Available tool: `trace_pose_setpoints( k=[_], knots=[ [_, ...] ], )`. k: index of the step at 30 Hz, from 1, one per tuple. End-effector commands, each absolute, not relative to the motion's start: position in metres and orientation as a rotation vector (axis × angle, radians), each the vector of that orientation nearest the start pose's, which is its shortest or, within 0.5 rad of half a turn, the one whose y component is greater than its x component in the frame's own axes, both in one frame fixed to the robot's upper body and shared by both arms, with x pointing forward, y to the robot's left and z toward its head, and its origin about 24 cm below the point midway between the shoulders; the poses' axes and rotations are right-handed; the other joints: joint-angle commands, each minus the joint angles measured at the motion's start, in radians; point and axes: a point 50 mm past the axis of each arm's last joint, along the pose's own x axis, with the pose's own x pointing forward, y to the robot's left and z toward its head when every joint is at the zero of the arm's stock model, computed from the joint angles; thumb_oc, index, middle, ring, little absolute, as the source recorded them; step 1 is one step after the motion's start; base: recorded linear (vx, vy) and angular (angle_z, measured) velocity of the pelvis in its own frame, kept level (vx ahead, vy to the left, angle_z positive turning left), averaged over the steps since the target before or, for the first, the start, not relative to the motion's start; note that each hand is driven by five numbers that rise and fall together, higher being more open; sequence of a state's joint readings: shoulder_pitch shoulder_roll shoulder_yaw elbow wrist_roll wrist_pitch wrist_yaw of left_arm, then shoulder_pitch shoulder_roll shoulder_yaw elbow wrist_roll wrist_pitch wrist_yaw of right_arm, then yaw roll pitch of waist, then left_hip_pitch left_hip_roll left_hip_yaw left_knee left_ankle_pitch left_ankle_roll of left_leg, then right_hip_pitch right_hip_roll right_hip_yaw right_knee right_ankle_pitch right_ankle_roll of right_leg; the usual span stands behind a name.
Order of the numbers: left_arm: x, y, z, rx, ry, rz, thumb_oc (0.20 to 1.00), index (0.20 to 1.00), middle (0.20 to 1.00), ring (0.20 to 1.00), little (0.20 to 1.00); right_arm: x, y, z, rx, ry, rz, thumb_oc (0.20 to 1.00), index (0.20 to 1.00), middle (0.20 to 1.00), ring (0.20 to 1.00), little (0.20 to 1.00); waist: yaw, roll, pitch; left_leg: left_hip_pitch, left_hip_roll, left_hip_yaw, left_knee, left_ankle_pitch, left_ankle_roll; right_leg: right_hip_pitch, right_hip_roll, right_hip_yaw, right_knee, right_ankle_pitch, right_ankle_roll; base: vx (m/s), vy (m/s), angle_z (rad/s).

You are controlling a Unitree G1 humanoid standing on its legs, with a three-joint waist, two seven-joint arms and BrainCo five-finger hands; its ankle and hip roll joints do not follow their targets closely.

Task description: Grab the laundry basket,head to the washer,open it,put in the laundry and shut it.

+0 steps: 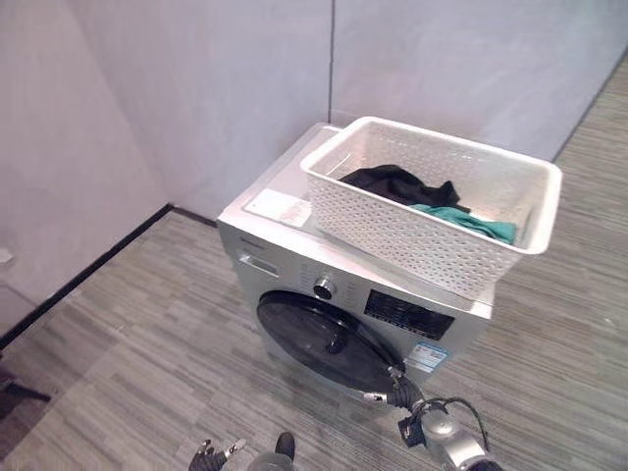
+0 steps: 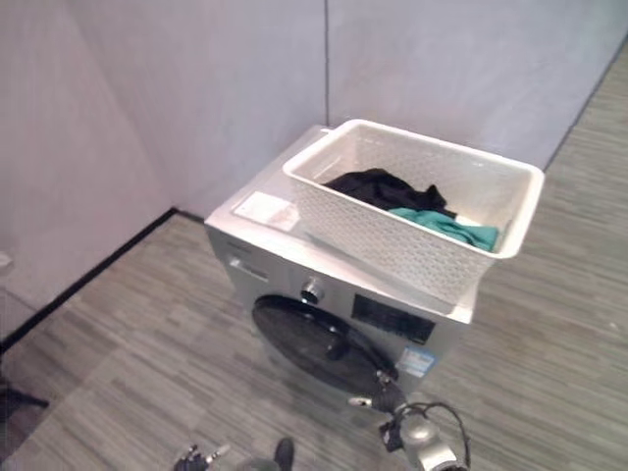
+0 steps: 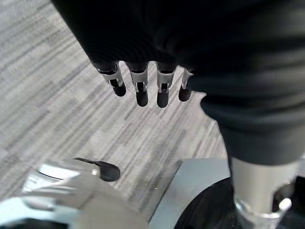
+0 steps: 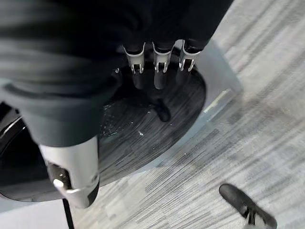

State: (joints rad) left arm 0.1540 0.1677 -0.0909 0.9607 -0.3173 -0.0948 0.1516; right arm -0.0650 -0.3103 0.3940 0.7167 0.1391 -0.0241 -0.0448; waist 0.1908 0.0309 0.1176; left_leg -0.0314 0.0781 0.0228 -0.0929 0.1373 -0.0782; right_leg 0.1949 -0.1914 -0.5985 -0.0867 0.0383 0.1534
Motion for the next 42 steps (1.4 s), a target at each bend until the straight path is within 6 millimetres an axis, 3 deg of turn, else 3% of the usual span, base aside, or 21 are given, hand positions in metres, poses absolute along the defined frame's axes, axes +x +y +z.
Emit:
trace_pose_setpoints(
  k=[1,4,5,7,8,9,14,18,23,24,28,30,32,36,38,39,40,41,42],
  knots=[
    [0.108,0.231,-0.146,0.005,0.945,0.384,1.0,1.0,1.0,1.0,1.0,0.231,-0.194,-0.07,-0.409,0.522,0.148,1.0,1.0,1.0,1.0,1.0,-0.002,-0.02,0.031,-0.022,0.063,-0.018,0.046,-0.109,-0.043,-0.033,-0.046,0.06,0.054,-0.11,-0.026,-0.02,0.02,0.16],
    [0.105,0.233,-0.146,0.008,0.95,0.392,1.0,1.0,1.0,1.0,1.0,0.241,-0.202,-0.057,-0.443,0.463,0.122,1.0,1.0,1.0,1.0,1.0,-0.005,-0.018,0.041,-0.024,0.062,-0.01,0.045,-0.109,-0.04,-0.051,-0.053,0.072,0.06,-0.105,-0.022,-0.03,0.026,0.05],
    [0.104,0.235,-0.146,0.002,0.948,0.401,1.0,1.0,1.0,1.0,1.0,0.253,-0.209,-0.042,-0.498,0.398,0.1,1.0,1.0,1.0,1.0,1.0,-0.007,-0.016,0.057,-0.035,0.061,0.0,0.049,-0.109,-0.036,-0.073,-0.059,0.086,0.067,-0.1,-0.02,-0.06,0.031,-0.08],
    [0.104,0.235,-0.146,0.002,0.948,0.405,1.0,1.0,1.0,1.0,1.0,0.257,-0.212,-0.035,-0.518,0.371,0.091,1.0,1.0,1.0,1.0,1.0,-0.007,-0.014,0.063,-0.038,0.061,0.005,0.049,-0.109,-0.035,-0.082,-0.062,0.093,0.069,-0.098,-0.018,-0.05,0.038,-0.18],
    [0.103,0.235,-0.146,0.007,0.946,0.406,1.0,1.0,1.0,1.0,1.0,0.272,-0.218,-0.017,-0.55,0.301,0.057,1.0,1.0,1.0,1.0,1.0,-0.008,-0.011,0.079,-0.044,0.06,0.016,0.05,-0.109,-0.031,-0.101,-0.067,0.106,0.072,-0.089,-0.014,-0.05,0.049,-0.21],
    [0.104,0.235,-0.145,0.006,0.943,0.403,1.0,1.0,1.0,1.0,1.0,0.276,-0.217,-0.013,-0.549,0.282,0.05,1.0,1.0,1.0,1.0,1.0,-0.008,-0.009,0.084,-0.047,0.06,0.02,0.051,-0.109,-0.03,-0.11,-0.07,0.11,0.073,-0.086,-0.013,-0.07,0.069,-0.22],
    [0.117,0.231,-0.14,-0.025,0.887,0.399,1.0,1.0,1.0,1.0,1.0,0.304,-0.204,0.008,-0.537,0.2,0.043,1.0,1.0,1.0,1.0,1.0,0.003,0.003,0.122,-0.091,0.051,0.037,0.061,-0.106,-0.021,-0.169,-0.085,0.136,0.074,-0.06,-0.004,-0.07,0.058,-0.21],
    [0.129,0.227,-0.135,-0.058,0.838,0.401,1.0,1.0,1.0,1.0,1.0,0.315,-0.186,0.013,-0.495,0.176,0.062,1.0,1.0,1.0,1.0,1.0,0.014,0.01,0.147,-0.122,0.04,0.035,0.07,-0.103,-0.017,-0.195,-0.094,0.14,0.073,-0.047,-0.001,-0.04,0.052,-0.06],
    [0.151,0.216,-0.126,-0.097,0.76,0.373,1.0,1.0,1.0,1.0,1.0,0.323,-0.154,0.006,-0.411,0.208,0.083,1.0,1.0,1.0,1.0,1.0,0.036,0.03,0.189,-0.186,0.023,0.017,0.089,-0.098,-0.016,-0.232,-0.111,0.127,0.08,-0.037,0.0,-0.04,0.061,0.04],
    [0.16,0.21,-0.122,-0.096,0.731,0.35,1.0,1.0,1.0,1.0,1.0,0.327,-0.136,0.002,-0.388,0.226,0.115,1.0,1.0,1.0,1.0,1.0,0.051,0.045,0.205,-0.215,0.016,0.007,0.098,-0.096,-0.017,-0.246,-0.118,0.116,0.086,-0.036,0.0,-0.08,0.057,0.19],
    [0.176,0.206,-0.111,-0.117,0.66,0.33,1.0,1.0,1.0,1.0,1.0,0.34,-0.116,0.015,-0.29,0.204,0.13,1.0,1.0,1.0,1.0,1.0,0.075,0.07,0.236,-0.272,0.002,-0.004,0.124,-0.092,-0.018,-0.291,-0.128,0.115,0.109,-0.036,0.0,-0.08,0.04,0.13],
    [0.19,0.204,-0.101,-0.143,0.595,0.315,1.0,1.0,1.0,1.0,1.0,0.35,-0.091,0.03,-0.176,0.178,0.162,1.0,1.0,1.0,1.0,1.0,0.099,0.09,0.263,-0.32,-0.004,-0.003,0.141,-0.085,-0.021,-0.339,-0.136,0.117,0.14,-0.044,-0.004,-0.08,0.025,-0.05],
    [0.193,0.202,-0.099,-0.149,0.587,0.31,1.0,1.0,1.0,1.0,1.0,0.349,-0.079,0.029,-0.169,0.185,0.195,1.0,1.0,1.0,1.0,1.0,0.105,0.093,0.272,-0.33,-0.003,-0.004,0.144,-0.082,-0.022,-0.35,-0.136,0.117,0.152,-0.05,-0.007,-0.04,0.001,-0.1],
    [0.206,0.192,-0.097,-0.144,0.585,0.293,1.0,1.0,1.0,1.0,1.0,0.322,-0.018,0.008,-0.069,0.291,0.358,1.0,1.0,1.0,1.0,1.0,0.117,0.099,0.279,-0.354,0.007,-0.023,0.141,-0.066,-0.032,-0.373,-0.123,0.113,0.198,-0.086,-0.02,-0.04,-0.081,-0.13],
    [0.211,0.187,-0.097,-0.098,0.595,0.261,1.0,1.0,1.0,1.0,1.0,0.308,0.001,-0.001,-0.027,0.341,0.408,1.0,1.0,1.0,1.0,1.0,0.113,0.099,0.274,-0.359,0.013,-0.059,0.137,-0.051,-0.038,-0.373,-0.086,0.168,0.224,-0.134,-0.036,-0.03,-0.15,-0.02],
    [0.211,0.187,-0.097,-0.098,0.595,0.262,1.0,1.0,1.0,1.0,1.0,0.308,0.002,-0.001,-0.027,0.341,0.408,1.0,1.0,1.0,1.0,1.0,0.112,0.099,0.274,-0.359,0.013,-0.06,0.137,-0.051,-0.039,-0.374,-0.086,0.168,0.226,-0.136,-0.037,-0.1,-0.211,0.14],
    [0.218,0.184,-0.094,-0.069,0.583,0.232,1.0,1.0,1.0,1.0,1.0,0.301,0.013,-0.004,0.01,0.357,0.435,1.0,1.0,1.0,1.0,1.0,0.095,0.1,0.269,-0.377,0.003,-0.115,0.137,-0.015,-0.029,-0.394,0.003,0.299,0.265,-0.188,-0.067,-0.09,-0.205,0.25],
    [0.22,0.184,-0.093,-0.063,0.579,0.219,1.0,1.0,1.0,1.0,1.0,0.297,0.014,-0.007,0.017,0.372,0.436,1.0,1.0,1.0,1.0,1.0,0.091,0.099,0.268,-0.374,-0.004,-0.153,0.139,-0.005,-0.026,-0.397,0.063,0.374,0.292,-0.224,-0.088,-0.09,-0.202,0.47],
    [0.22,0.184,-0.093,-0.063,0.579,0.219,1.0,1.0,1.0,1.0,1.0,0.297,0.014,-0.007,0.017,0.372,0.436,1.0,1.0,1.0,1.0,1.0,0.091,0.099,0.268,-0.373,-0.004,-0.153,0.139,-0.005,-0.026,-0.396,0.063,0.375,0.293,-0.224,-0.088,-0.1,-0.247,1.28]
  ],
)
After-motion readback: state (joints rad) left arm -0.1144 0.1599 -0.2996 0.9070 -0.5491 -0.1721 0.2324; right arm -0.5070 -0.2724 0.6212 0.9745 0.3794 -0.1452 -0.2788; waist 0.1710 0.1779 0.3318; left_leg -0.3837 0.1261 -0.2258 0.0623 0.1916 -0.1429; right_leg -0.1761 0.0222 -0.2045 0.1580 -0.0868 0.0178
